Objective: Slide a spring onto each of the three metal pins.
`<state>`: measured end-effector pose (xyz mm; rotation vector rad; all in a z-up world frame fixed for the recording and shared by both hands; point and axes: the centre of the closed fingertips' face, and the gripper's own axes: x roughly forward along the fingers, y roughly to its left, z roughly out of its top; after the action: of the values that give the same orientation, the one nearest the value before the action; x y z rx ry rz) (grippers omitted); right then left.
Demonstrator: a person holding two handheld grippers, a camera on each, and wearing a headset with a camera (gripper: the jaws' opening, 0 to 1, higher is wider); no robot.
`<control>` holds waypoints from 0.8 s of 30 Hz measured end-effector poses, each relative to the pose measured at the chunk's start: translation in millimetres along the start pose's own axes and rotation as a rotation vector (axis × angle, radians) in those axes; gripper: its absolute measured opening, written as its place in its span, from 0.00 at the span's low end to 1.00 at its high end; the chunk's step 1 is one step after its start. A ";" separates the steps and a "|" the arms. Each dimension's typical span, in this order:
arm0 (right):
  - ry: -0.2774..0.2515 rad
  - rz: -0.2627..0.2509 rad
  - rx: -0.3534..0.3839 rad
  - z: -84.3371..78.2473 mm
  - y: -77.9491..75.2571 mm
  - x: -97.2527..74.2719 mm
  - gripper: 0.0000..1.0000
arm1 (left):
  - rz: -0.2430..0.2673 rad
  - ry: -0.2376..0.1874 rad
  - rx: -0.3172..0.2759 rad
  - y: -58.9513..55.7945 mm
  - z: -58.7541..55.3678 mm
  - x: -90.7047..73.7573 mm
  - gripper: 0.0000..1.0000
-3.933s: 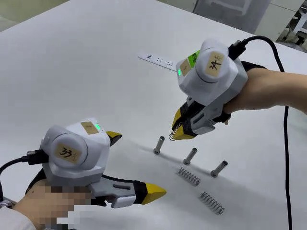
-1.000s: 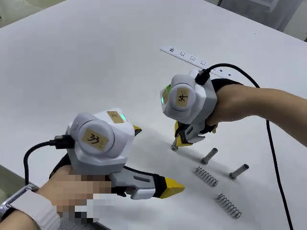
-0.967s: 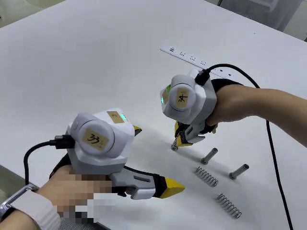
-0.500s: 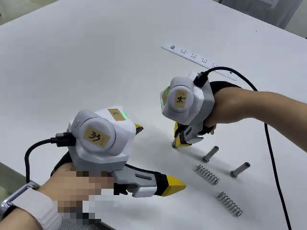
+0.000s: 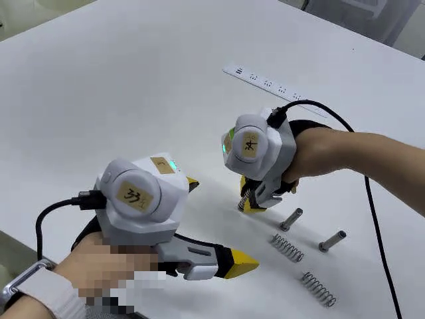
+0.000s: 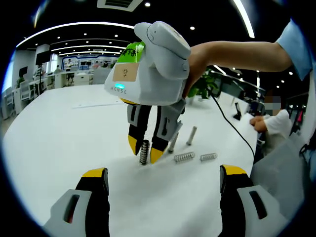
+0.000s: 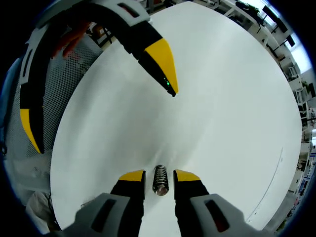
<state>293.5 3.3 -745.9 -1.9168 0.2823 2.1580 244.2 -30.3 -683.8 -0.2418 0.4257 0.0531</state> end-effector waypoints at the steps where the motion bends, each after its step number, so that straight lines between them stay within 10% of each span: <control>1: -0.006 -0.003 0.008 0.8 -0.8 -0.6 0.25 | 0.000 0.000 -0.001 -0.2 0.0 0.2 0.95; 24: -0.112 -0.074 0.039 0.1 2.3 -20.7 0.94 | 0.006 -0.003 -0.007 1.9 0.1 -0.7 0.94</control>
<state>294.9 0.1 -725.4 -1.7498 0.2272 2.1848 243.4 -28.4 -683.9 -0.2469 0.4228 0.0611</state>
